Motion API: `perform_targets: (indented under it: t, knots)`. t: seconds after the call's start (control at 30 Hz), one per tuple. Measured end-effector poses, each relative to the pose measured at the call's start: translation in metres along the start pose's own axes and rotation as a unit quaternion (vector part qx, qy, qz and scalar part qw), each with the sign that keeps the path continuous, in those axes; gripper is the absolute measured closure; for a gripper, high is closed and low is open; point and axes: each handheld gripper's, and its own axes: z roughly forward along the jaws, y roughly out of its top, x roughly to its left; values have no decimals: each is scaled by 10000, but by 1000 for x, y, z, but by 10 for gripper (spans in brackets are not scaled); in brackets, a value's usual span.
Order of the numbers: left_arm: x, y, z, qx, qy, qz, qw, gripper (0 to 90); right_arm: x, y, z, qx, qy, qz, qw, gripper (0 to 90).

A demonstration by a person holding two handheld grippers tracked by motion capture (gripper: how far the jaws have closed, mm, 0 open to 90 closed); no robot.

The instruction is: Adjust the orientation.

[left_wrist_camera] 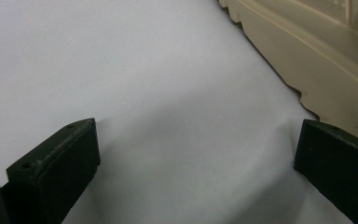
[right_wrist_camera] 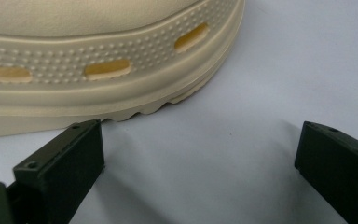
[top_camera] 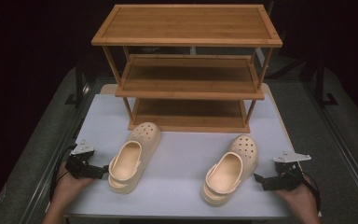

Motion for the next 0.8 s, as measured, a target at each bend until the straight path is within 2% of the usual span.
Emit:
perform_targets:
  t: [0.2, 0.27, 0.3, 0.37, 0.53, 0.6, 0.73, 0.77, 0.8]
  knots:
    - [0, 0, 0, -1, -1, 0, 10000, 0, 1, 0, 0, -8, -26, 17, 10000, 14]
    - [0, 0, 0, -6, 4, 0, 10000, 0, 1, -1, -1, -45, -14, 12, 10000, 55]
    - [0, 0, 0, -9, 4, -2, 10000, 0, 1, -1, -3, -61, -10, 7, 10000, 95]
    - [0, 0, 0, -5, 3, 1, 10000, 0, 2, -1, -7, -150, 29, 3, 9999, 262]
    - [0, 0, 0, 3, -2, -1, 10000, 0, 2, 3, -16, -293, 114, -14, 9995, 496]
    - [0, 0, 0, 4, -2, 3, 10000, 0, 1, 5, -20, -376, 195, -5, 9991, 617]
    - [0, 0, 0, 3, -3, 2, 10000, 0, -3, 13, -24, -369, 222, -16, 9991, 858]
    - [0, 0, 0, 3, -3, 2, 10000, 0, -3, 13, -24, -369, 222, -16, 9991, 858]
    - [0, 0, 0, 6, -2, 1, 10000, 0, -4, 17, -24, -393, 273, -9, 9989, 899]
